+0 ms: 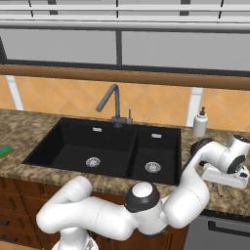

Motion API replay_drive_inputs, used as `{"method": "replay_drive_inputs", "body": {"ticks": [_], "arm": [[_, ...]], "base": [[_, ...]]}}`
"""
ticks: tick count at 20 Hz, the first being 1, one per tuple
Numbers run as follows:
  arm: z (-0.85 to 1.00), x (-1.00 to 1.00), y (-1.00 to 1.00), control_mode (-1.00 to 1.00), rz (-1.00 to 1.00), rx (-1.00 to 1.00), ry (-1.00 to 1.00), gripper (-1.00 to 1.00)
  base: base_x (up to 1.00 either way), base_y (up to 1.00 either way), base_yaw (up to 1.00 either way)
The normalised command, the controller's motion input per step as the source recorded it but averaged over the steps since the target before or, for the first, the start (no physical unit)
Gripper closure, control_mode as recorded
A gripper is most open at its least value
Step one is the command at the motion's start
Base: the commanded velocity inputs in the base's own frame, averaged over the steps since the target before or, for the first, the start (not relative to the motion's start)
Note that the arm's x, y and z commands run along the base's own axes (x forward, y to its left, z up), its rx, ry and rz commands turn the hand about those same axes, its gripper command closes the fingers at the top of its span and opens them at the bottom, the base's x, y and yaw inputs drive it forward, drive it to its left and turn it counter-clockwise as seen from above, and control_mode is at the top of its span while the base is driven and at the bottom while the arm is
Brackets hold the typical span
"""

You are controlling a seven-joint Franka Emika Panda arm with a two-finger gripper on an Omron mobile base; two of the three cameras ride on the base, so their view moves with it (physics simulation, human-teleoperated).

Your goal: Pick the pan and sponge and place them into the sink. Then turn on the water.

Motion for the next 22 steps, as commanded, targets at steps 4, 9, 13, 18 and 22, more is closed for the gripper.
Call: {"method": "replay_drive_inputs", "body": {"ticks": [4, 9, 13, 18, 22], "arm": [[-0.02, 0.0, 0.0, -1.0, 0.0, 0.0, 0.0, 1.0], [-0.03, -0.01, 0.04, -1.0, 0.0, 0.0, -0.07, 1.0], [0.21, -0.48, 0.18, -1.0, 0.0, -0.04, -0.19, 1.0], [0.42, -0.64, 0.57, -1.0, 0.0, -0.11, -0.2, 1.0], [0.41, -0.59, 0.93, -1.0, -0.02, -0.16, -0.27, 1.0]], "base": [[0.0, 0.0, 0.0], [0.0, 0.0, 0.0], [0.0, 0.0, 0.0], [0.0, 0.0, 0.0], [0.0, 0.0, 0.0]]}}
